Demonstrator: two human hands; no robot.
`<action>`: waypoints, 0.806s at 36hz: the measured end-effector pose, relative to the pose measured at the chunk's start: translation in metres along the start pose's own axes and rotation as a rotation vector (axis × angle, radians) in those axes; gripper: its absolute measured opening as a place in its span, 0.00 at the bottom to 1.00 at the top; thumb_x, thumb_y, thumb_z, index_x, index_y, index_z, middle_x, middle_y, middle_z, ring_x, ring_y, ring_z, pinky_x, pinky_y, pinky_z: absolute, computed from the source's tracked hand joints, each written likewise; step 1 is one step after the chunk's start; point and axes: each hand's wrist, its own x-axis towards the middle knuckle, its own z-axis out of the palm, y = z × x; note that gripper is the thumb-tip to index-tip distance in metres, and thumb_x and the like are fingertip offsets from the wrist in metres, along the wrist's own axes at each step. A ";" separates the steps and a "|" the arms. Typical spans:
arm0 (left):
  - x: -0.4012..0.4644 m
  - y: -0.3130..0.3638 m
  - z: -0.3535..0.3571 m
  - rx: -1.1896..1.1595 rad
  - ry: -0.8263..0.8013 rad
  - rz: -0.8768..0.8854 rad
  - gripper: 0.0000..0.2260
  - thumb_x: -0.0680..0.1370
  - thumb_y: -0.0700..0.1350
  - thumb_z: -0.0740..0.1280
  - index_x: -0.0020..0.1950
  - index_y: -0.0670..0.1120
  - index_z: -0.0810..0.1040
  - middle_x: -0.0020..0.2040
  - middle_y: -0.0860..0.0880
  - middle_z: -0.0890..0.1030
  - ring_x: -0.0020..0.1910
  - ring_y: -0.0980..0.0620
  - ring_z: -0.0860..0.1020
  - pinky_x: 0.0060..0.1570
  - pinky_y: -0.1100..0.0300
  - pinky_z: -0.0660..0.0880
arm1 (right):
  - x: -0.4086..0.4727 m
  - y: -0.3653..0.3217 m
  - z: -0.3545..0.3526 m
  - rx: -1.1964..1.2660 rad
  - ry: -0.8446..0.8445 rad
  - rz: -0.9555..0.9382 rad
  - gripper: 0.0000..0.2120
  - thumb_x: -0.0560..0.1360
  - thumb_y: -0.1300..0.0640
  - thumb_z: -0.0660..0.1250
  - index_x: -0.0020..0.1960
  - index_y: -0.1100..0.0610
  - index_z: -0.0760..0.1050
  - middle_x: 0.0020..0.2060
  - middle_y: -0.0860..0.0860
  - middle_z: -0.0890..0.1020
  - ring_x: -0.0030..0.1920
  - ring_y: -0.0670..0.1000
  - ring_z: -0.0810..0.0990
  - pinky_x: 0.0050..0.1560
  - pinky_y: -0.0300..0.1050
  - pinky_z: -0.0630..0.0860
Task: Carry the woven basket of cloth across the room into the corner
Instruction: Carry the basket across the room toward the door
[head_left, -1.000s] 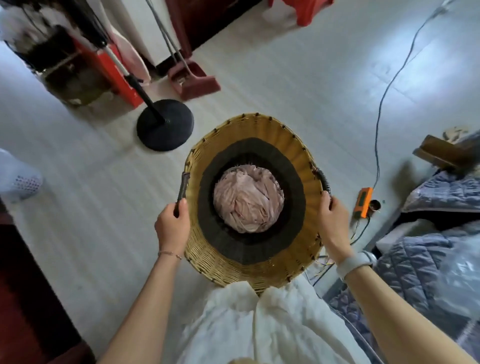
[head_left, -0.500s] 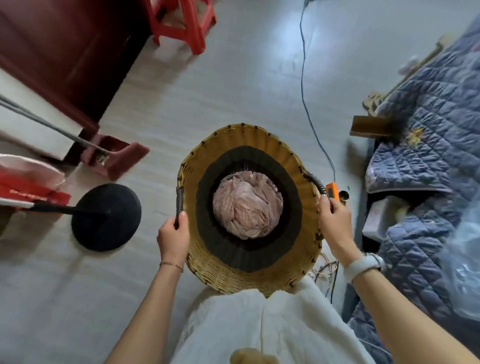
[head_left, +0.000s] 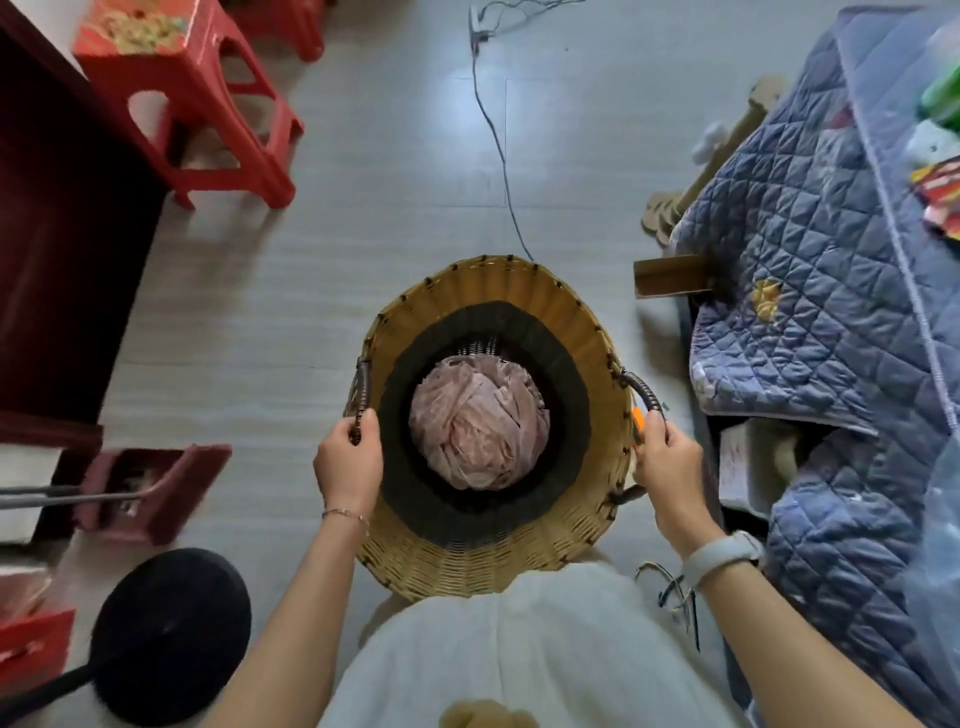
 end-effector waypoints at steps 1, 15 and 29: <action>0.017 0.016 0.006 0.009 0.009 0.010 0.13 0.80 0.48 0.57 0.42 0.42 0.74 0.41 0.42 0.76 0.42 0.45 0.73 0.42 0.57 0.66 | 0.016 -0.011 0.007 0.017 -0.015 0.011 0.17 0.79 0.52 0.54 0.32 0.55 0.67 0.26 0.52 0.67 0.27 0.49 0.64 0.31 0.43 0.62; 0.202 0.210 0.057 0.079 0.008 0.109 0.15 0.80 0.48 0.58 0.40 0.40 0.74 0.28 0.48 0.70 0.31 0.47 0.68 0.31 0.58 0.63 | 0.209 -0.184 0.060 -0.052 -0.002 -0.067 0.19 0.79 0.53 0.54 0.31 0.57 0.67 0.28 0.53 0.70 0.30 0.50 0.68 0.30 0.42 0.64; 0.387 0.377 0.157 -0.031 -0.061 0.055 0.12 0.79 0.48 0.59 0.42 0.42 0.75 0.40 0.42 0.77 0.42 0.44 0.73 0.41 0.56 0.67 | 0.399 -0.333 0.110 -0.118 0.079 -0.077 0.16 0.79 0.53 0.54 0.39 0.62 0.71 0.36 0.58 0.75 0.40 0.55 0.73 0.44 0.45 0.66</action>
